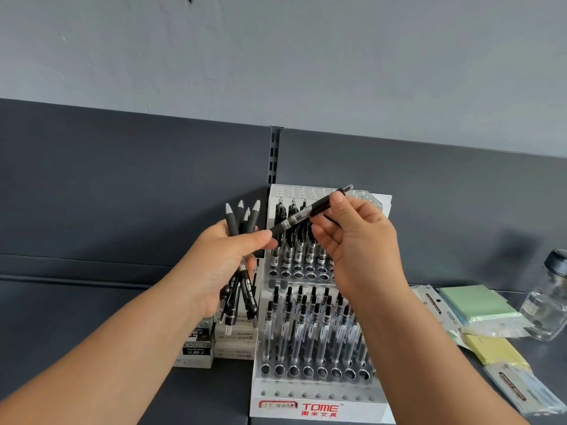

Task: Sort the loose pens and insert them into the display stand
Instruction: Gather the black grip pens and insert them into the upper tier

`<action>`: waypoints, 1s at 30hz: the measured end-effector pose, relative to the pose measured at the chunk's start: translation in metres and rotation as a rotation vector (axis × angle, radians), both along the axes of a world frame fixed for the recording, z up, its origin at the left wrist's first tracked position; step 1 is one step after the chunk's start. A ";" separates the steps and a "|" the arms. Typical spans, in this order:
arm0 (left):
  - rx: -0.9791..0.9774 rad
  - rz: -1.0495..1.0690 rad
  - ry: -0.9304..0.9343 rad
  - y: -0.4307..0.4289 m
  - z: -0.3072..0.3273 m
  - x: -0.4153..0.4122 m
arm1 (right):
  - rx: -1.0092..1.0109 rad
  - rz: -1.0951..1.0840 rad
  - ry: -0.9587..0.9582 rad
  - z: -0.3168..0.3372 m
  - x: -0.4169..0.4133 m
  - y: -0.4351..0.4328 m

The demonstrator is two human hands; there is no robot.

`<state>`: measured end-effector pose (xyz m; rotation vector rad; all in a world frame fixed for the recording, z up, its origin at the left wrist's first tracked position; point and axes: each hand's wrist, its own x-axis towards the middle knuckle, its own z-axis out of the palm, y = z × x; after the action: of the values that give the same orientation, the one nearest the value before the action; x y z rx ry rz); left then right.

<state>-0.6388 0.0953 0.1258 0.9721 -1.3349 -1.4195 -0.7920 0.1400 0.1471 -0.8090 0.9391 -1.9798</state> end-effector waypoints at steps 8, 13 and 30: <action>-0.009 0.043 -0.010 -0.011 -0.007 0.002 | -0.082 -0.275 0.462 0.017 -0.013 -0.001; 0.006 0.034 -0.005 -0.015 -0.010 0.002 | -0.078 -0.371 0.689 0.016 -0.016 -0.006; -0.012 0.021 0.024 -0.019 -0.013 0.000 | 0.054 -0.393 0.905 0.002 -0.010 -0.019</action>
<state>-0.6392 0.0759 0.1127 0.9558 -1.3105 -1.4019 -0.8021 0.1206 0.1495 -1.6463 1.7595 -1.8700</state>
